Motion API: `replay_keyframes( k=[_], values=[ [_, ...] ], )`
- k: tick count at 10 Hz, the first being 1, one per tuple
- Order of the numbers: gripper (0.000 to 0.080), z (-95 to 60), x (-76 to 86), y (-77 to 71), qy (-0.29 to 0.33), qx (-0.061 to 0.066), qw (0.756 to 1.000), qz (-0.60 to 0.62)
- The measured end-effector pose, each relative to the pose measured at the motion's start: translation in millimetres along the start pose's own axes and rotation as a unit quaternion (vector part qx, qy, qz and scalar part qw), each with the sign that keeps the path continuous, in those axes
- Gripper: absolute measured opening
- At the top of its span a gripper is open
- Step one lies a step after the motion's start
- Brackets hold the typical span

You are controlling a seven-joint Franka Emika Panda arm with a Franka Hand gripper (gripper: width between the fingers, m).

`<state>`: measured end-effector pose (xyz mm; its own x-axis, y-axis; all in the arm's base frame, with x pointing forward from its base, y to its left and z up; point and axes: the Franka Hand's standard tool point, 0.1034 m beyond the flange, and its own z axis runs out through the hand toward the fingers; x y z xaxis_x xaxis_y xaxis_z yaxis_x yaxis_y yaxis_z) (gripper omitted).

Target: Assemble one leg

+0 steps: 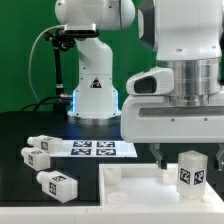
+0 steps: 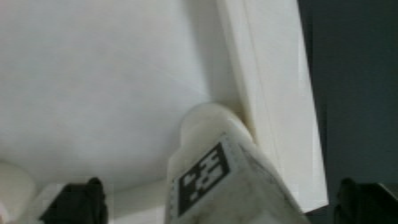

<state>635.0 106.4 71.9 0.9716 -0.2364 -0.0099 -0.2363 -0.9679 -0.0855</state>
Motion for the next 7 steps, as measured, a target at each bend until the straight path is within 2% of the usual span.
replay_keyframes(
  k=[3,4,5,6,7],
  values=[
    [0.0649,0.1,0.8,0.8,0.002,-0.005,0.994,-0.113],
    [0.0649,-1.2,2.9,-7.8,0.017,-0.009,0.981,-0.192],
    [0.0649,-1.9,4.2,-12.4,0.024,-0.009,0.978,-0.205],
    [0.0529,-1.2,4.7,-9.9,0.024,-0.008,0.984,-0.175],
    [0.0529,-0.8,4.8,-9.1,0.024,-0.009,0.985,-0.171]
  ],
)
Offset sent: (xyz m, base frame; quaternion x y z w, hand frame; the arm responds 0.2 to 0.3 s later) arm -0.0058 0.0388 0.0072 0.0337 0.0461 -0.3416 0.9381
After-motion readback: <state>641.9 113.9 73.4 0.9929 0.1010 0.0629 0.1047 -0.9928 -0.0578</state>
